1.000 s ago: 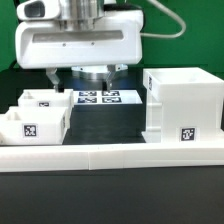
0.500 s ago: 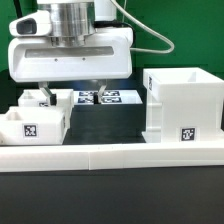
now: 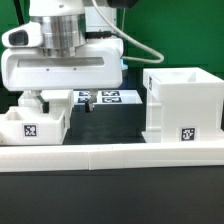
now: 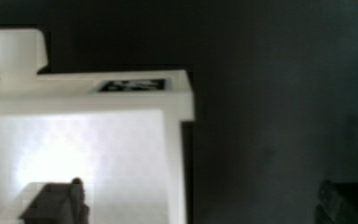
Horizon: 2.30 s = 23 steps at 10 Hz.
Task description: Assemble drawer
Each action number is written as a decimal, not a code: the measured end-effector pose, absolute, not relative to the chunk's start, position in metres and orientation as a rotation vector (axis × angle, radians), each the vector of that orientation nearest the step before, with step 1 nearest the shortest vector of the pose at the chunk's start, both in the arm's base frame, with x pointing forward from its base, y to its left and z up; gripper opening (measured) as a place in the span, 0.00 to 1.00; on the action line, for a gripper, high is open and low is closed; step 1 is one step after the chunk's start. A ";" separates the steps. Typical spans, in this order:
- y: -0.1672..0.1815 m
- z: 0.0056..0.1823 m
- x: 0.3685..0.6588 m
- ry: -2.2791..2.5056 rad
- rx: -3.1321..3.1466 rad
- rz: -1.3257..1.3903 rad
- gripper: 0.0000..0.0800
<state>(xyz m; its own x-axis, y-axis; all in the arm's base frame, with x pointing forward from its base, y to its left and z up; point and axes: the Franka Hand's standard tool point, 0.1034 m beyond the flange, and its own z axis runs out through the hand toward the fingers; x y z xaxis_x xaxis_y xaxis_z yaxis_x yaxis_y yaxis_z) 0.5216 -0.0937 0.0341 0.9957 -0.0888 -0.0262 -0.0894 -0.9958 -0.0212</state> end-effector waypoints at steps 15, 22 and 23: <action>-0.097 0.006 0.511 0.122 -3.155 -0.008 0.09; -0.084 0.015 0.514 0.086 -3.147 0.004 0.05; -0.072 0.027 0.518 0.054 -3.136 0.009 0.05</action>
Offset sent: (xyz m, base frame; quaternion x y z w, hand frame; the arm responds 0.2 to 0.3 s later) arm -0.0078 0.0036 -0.0282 0.0029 0.0243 0.0057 0.9997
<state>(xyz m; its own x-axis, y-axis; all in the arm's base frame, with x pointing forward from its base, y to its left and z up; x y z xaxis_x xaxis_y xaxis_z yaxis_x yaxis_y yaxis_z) 0.5182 -0.0720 0.0270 0.9994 -0.0344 -0.0058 -0.0344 -0.9994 -0.0045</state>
